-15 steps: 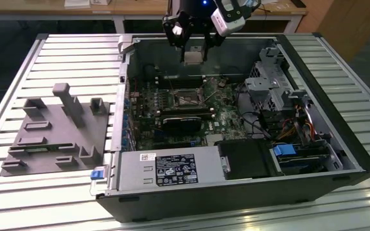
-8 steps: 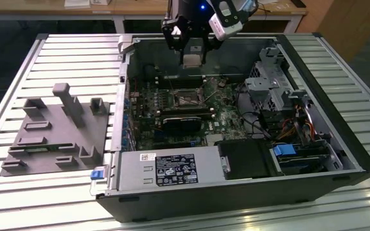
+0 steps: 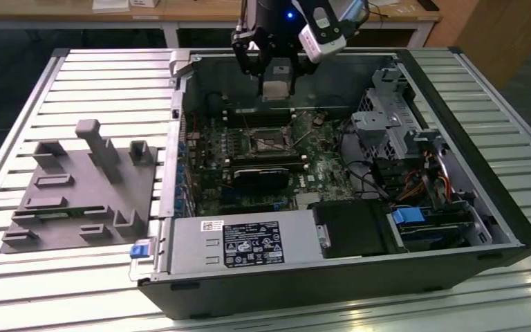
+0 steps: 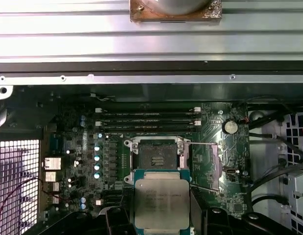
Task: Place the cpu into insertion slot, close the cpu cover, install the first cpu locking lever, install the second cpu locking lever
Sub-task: 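Place the cpu into insertion slot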
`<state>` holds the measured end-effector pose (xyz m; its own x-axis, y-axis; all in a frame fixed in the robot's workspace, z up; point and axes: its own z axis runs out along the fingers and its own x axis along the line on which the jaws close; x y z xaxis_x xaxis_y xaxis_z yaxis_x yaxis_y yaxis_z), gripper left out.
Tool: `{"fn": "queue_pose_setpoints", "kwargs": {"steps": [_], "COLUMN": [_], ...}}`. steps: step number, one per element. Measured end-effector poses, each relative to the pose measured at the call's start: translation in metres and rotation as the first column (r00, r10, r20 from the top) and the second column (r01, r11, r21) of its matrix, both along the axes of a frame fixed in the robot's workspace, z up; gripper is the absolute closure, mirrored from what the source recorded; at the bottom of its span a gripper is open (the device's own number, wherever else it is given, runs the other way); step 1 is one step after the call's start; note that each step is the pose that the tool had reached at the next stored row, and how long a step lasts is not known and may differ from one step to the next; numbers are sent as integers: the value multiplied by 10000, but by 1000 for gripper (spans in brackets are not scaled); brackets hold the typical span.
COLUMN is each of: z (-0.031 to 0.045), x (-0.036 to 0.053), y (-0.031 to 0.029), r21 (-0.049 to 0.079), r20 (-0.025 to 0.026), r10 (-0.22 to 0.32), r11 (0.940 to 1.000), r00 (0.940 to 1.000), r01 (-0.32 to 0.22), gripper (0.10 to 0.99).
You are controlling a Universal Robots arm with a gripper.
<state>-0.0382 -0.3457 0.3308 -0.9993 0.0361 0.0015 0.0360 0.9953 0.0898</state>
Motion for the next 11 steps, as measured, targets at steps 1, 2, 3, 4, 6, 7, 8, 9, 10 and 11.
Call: {"fn": "queue_pose_setpoints", "kwargs": {"steps": [1, 2, 3, 4, 6, 7, 8, 9, 10, 11], "z": [-10, -21, -35, -48, -74, -86, -98, -109, -121, -129], "x": [0, 0, 0, 0, 0, -1, -1, -2, -3, -4], "y": [0, 0, 0, 0, 0, 0, 0, 0, 0, 0], "r21": [1, -1, -1, 0, 0, -1, -1, -1, -2, -2], "r20": [2, 3, 5, 8, 16, 20, 25, 30, 36, 40], "r10": [-17, -34, -50, -66, -101, -128, -165, -215, -278, -350], "r11": [10000, 10000, 10000, 10000, 9999, 9999, 9999, 9998, 9996, 9994], "r00": [10000, 10000, 10000, 10000, 9999, 9999, 9999, 9998, 9996, 9994], "r01": [17, 34, 50, 66, 101, 128, 165, 215, 278, 350], "gripper": [549, 549, 549, 549, 549, 549, 549, 549, 549, 549]}}
